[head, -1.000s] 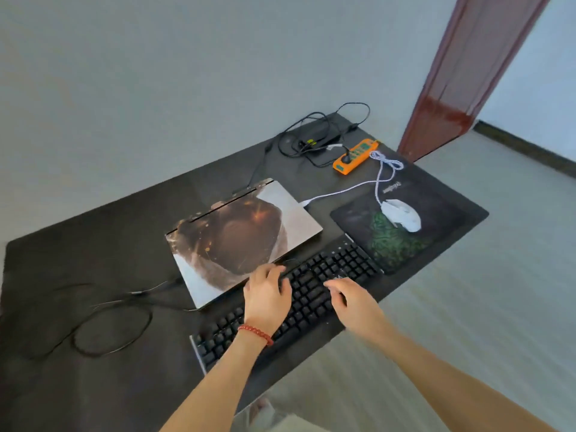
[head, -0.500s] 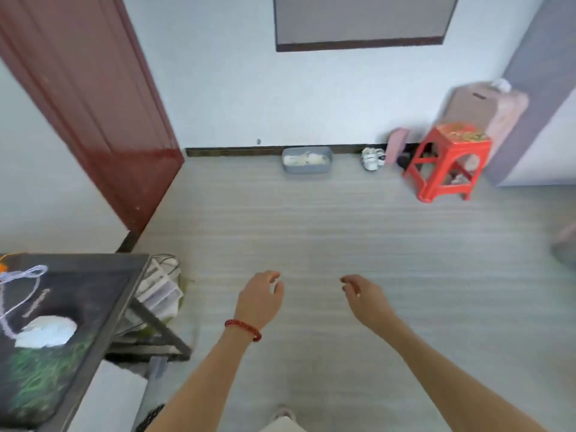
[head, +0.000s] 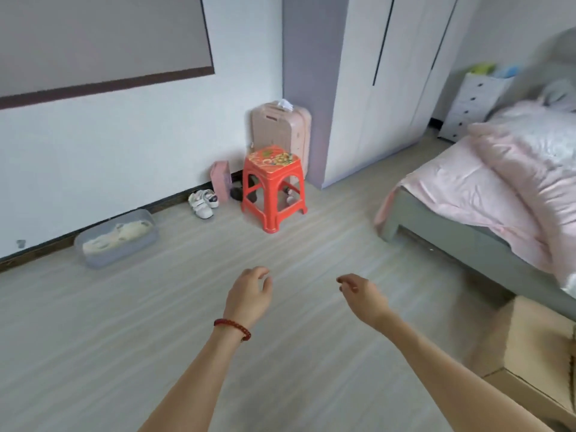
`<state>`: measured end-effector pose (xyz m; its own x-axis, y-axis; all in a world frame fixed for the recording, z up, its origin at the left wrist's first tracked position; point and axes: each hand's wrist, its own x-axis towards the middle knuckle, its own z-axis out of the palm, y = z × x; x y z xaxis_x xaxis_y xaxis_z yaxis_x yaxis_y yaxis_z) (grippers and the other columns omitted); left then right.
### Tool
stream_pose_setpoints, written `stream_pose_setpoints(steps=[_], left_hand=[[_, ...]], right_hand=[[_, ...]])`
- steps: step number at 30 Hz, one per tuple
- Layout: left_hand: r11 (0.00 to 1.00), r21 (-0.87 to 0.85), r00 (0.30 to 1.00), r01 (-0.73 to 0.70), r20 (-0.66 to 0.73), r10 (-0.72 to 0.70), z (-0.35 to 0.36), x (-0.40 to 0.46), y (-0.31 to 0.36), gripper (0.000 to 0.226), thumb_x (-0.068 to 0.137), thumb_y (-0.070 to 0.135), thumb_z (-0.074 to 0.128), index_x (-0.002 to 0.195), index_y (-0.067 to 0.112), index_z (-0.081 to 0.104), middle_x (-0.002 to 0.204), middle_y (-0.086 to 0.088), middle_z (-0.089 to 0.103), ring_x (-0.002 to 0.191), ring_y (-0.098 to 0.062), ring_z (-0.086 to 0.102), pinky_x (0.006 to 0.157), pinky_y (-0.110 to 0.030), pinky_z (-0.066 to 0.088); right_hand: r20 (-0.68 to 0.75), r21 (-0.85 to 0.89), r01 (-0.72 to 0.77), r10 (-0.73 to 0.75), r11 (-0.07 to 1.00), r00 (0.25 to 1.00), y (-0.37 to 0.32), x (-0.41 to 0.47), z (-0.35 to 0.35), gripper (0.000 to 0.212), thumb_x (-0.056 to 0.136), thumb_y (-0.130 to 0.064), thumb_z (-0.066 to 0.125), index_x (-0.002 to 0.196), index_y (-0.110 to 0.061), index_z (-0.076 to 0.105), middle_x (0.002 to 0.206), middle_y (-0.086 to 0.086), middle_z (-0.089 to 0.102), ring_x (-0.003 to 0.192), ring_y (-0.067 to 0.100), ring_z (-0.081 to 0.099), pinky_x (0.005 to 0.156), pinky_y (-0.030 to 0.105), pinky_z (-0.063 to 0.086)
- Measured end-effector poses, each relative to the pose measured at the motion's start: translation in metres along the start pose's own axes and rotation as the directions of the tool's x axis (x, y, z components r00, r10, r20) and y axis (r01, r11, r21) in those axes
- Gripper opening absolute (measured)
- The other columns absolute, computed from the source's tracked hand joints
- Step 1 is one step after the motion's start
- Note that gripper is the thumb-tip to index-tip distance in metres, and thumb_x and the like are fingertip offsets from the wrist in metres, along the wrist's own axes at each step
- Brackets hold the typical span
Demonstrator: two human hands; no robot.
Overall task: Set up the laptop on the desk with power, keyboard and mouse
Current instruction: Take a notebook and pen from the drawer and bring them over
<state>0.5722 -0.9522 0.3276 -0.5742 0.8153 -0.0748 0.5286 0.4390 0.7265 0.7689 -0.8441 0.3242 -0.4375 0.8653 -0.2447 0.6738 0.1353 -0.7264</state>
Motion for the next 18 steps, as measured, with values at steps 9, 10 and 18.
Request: stream_pose_setpoints(steps=[9, 10, 18], left_hand=[[0.979, -0.042, 0.931, -0.199, 0.305, 0.203, 0.166, 0.265, 0.164, 0.027, 0.089, 0.020, 0.050, 0.114, 0.013, 0.058, 0.117, -0.007, 0.060, 0.108, -0.020, 0.057, 0.094, -0.030, 0.044], [0.977, -0.040, 0.921, -0.208, 0.327, 0.209, 0.186, 0.298, 0.182, 0.027, 0.089, 0.020, 0.050, 0.115, 0.013, 0.057, 0.118, -0.007, 0.059, 0.108, -0.020, 0.057, 0.094, -0.029, 0.043], [0.973, -0.041, 0.936, -0.228, 0.267, 0.230, 0.238, 0.537, 0.302, 0.026, 0.089, 0.016, 0.053, 0.112, 0.007, 0.059, 0.114, -0.013, 0.063, 0.105, -0.024, 0.059, 0.092, -0.031, 0.045]], right_hand=[[-0.250, 0.124, -0.224, 0.249, 0.967, 0.936, 0.082, 0.221, -0.163, 0.029, 0.093, -0.013, 0.040, 0.114, -0.013, 0.060, 0.110, 0.010, 0.067, 0.102, 0.026, 0.060, 0.082, 0.028, 0.044], [-0.266, 0.144, -0.237, 0.268, 0.961, 0.926, 0.091, 0.256, -0.182, 0.029, 0.093, -0.013, 0.040, 0.114, -0.012, 0.060, 0.110, 0.012, 0.067, 0.102, 0.027, 0.060, 0.082, 0.029, 0.044], [-0.244, 0.144, -0.236, 0.265, 0.961, 0.933, 0.081, 0.509, -0.295, 0.030, 0.092, -0.011, 0.040, 0.115, -0.010, 0.059, 0.110, 0.016, 0.066, 0.102, 0.033, 0.060, 0.085, 0.033, 0.044]])
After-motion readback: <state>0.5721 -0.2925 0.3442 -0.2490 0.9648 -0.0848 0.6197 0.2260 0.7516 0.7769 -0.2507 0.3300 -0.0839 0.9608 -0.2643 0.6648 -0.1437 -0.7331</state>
